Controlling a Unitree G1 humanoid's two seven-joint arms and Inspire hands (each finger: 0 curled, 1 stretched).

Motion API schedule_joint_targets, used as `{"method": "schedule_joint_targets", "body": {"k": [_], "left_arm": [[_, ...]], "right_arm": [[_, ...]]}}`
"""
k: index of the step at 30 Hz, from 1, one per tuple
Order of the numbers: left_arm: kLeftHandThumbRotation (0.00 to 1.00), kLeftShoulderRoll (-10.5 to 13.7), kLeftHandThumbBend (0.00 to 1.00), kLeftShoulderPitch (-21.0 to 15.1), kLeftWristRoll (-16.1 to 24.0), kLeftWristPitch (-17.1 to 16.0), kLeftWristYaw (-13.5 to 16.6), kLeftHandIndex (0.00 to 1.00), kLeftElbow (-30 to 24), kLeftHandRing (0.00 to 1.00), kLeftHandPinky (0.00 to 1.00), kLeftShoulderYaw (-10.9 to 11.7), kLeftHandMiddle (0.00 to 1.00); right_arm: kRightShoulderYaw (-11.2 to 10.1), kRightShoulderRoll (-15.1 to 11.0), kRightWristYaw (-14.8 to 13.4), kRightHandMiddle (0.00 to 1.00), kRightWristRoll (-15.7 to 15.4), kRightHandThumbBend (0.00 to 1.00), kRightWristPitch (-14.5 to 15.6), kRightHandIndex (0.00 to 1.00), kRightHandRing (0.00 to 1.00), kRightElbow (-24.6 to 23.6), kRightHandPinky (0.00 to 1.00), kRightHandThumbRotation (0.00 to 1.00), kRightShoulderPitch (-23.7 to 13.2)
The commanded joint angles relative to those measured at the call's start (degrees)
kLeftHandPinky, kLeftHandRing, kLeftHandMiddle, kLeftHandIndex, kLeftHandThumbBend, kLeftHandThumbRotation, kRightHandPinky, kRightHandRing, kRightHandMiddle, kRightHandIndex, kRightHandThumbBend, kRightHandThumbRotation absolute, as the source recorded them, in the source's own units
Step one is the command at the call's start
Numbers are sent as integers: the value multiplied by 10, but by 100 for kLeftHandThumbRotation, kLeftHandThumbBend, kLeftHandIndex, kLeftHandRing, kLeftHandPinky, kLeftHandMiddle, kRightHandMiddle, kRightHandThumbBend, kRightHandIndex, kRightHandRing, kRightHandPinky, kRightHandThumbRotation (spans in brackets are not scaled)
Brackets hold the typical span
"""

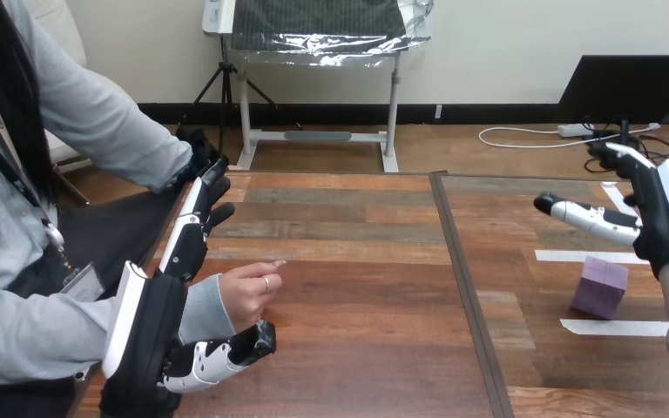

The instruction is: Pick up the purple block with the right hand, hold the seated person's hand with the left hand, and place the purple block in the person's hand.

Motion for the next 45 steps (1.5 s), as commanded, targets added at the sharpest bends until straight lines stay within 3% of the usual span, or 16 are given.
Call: {"method": "schedule_joint_targets", "body": {"k": [1,13,21,45], "left_arm": [[79,4,100,-20,-16,-13,-5,96,-10,96,89,0,98],[76,7,100,-16,-46,-13,-31,97,-14,97,90,-8,99],[75,7,100,-12,-55,-13,-43,96,-19,97,90,-5,99],[74,0,100,2,-57,-15,-49,95,-34,96,90,6,99]], "right_arm": [[6,-14,3,83,1,100,11,85,86,1,72,65,-47],[2,-12,25,81,11,100,45,85,83,9,69,62,-43],[4,-12,38,83,12,100,56,86,85,11,72,62,-37],[18,-3,52,80,5,100,101,85,82,19,72,65,-22]]}}
